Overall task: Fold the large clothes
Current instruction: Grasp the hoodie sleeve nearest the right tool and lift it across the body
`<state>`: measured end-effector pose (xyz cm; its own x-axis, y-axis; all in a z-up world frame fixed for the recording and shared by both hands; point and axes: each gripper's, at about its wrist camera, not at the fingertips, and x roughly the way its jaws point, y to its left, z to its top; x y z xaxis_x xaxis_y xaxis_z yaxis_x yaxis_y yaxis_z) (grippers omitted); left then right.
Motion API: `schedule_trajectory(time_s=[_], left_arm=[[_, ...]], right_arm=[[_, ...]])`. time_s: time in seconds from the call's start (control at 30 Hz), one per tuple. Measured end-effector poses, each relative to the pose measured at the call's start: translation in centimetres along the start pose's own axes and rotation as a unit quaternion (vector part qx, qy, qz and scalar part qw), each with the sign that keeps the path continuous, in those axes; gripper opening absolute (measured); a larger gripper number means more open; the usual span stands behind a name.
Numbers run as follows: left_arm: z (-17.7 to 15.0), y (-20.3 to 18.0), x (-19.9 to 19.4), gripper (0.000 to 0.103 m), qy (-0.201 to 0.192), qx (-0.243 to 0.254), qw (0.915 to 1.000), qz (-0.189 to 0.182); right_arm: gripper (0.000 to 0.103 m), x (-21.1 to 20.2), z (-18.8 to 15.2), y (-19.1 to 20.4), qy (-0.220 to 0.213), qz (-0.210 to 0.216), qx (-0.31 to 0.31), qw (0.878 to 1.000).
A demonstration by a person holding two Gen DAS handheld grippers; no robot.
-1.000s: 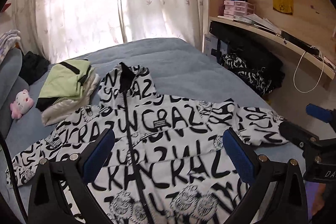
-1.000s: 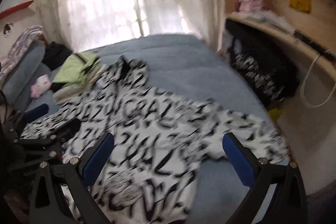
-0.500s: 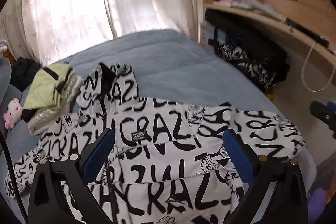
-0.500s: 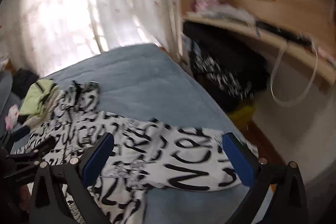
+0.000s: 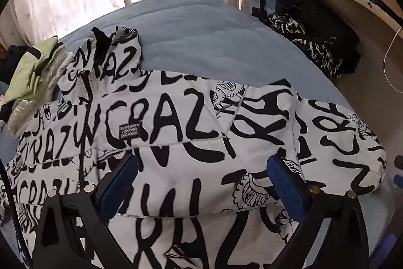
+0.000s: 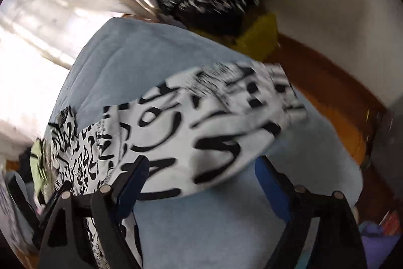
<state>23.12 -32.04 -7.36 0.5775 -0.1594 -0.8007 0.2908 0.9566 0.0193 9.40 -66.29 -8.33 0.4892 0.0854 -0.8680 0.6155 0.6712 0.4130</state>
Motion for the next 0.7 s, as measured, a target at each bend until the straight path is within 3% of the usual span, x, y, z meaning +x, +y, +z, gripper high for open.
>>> schedule_trajectory(time_s=[0.1, 0.3, 0.37, 0.47, 0.57, 0.63, 0.7], left_arm=[[-0.4, -0.4, 0.4, 0.101, 0.004, 0.0, 1.0, -0.005], [-0.8, -0.4, 0.3, 0.1, 0.007, -0.007, 0.9998, -0.015], [-1.0, -0.2, 0.1, 0.1, 0.005, -0.009, 0.9998, -0.017], [-1.3, 0.4, -0.3, 0.1, 0.002, -0.012, 0.9997, -0.02], [-1.5, 1.7, -1.3, 0.1, -0.004, -0.023, 0.9995, -0.019], [-1.8, 3.1, -2.3, 0.1, -0.011, -0.036, 0.9993, -0.01], [-2.3, 4.6, -3.5, 0.1, -0.02, -0.044, 0.9988, 0.001]], right_arm=[[0.084, 2.0, -0.2, -1.7, 0.021, 0.017, 0.036, 0.999], [0.083, 5.4, 0.7, -2.9, 0.007, 0.058, 0.082, 0.995], [0.083, 6.7, 1.0, -3.2, 0.006, 0.054, 0.093, 0.994], [0.096, 7.3, 1.1, -2.0, 0.01, 0.043, 0.072, 0.996], [0.095, 7.3, 1.0, -0.7, 0.006, 0.009, 0.043, 0.999], [0.079, 6.7, 0.8, -0.8, -0.009, -0.001, 0.047, 0.999], [0.023, 5.9, 0.7, -1.3, -0.026, 0.011, 0.062, 0.998]])
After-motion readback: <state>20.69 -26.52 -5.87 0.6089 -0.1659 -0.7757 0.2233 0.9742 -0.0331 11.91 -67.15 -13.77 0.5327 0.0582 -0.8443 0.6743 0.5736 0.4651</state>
